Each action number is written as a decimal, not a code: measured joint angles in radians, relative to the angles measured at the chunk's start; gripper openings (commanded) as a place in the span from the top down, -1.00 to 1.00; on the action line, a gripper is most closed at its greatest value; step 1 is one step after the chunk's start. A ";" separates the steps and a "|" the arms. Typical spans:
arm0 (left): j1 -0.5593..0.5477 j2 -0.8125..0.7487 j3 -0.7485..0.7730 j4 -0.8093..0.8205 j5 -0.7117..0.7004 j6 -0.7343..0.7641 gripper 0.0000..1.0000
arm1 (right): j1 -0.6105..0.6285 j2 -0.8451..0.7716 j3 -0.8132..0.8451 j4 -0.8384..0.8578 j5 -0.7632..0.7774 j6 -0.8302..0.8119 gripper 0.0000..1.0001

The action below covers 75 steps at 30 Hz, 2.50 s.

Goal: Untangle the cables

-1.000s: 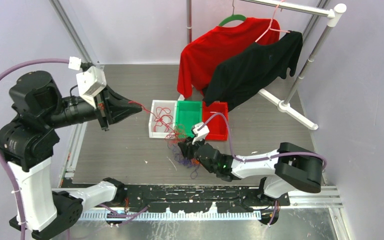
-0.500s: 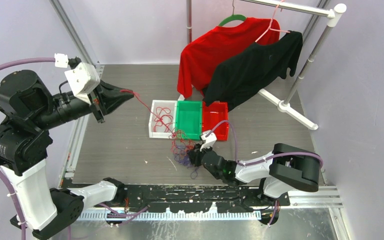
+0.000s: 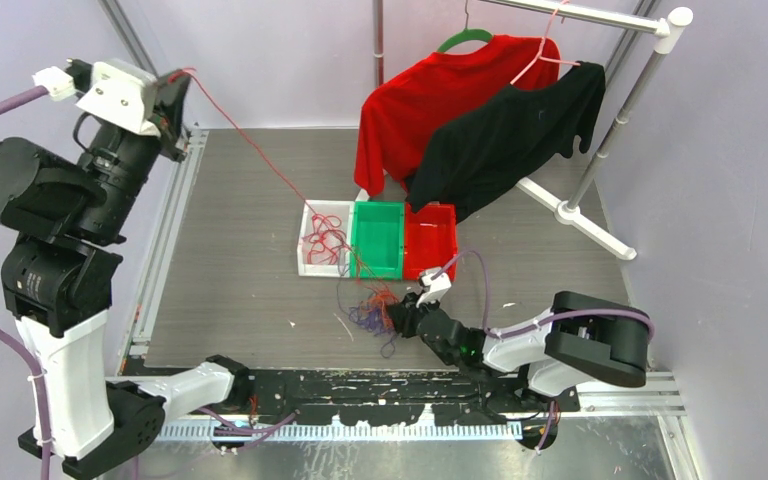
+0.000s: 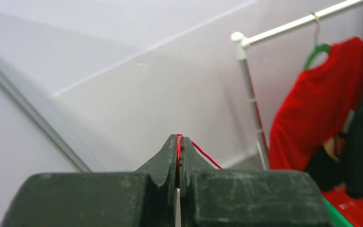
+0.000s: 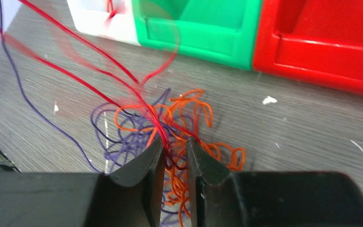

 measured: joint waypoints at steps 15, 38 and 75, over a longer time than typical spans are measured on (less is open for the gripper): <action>0.000 -0.063 -0.021 0.230 -0.099 0.027 1.00 | 0.000 -0.393 -0.051 -0.220 0.014 -0.022 0.10; 0.000 -0.098 -0.114 0.018 0.294 -0.171 1.00 | 0.026 -0.122 0.561 -0.380 -0.461 -0.272 -0.24; 0.000 -0.142 -0.140 -0.008 0.343 -0.186 1.00 | 0.038 -0.090 0.569 -0.305 -0.488 -0.195 -0.25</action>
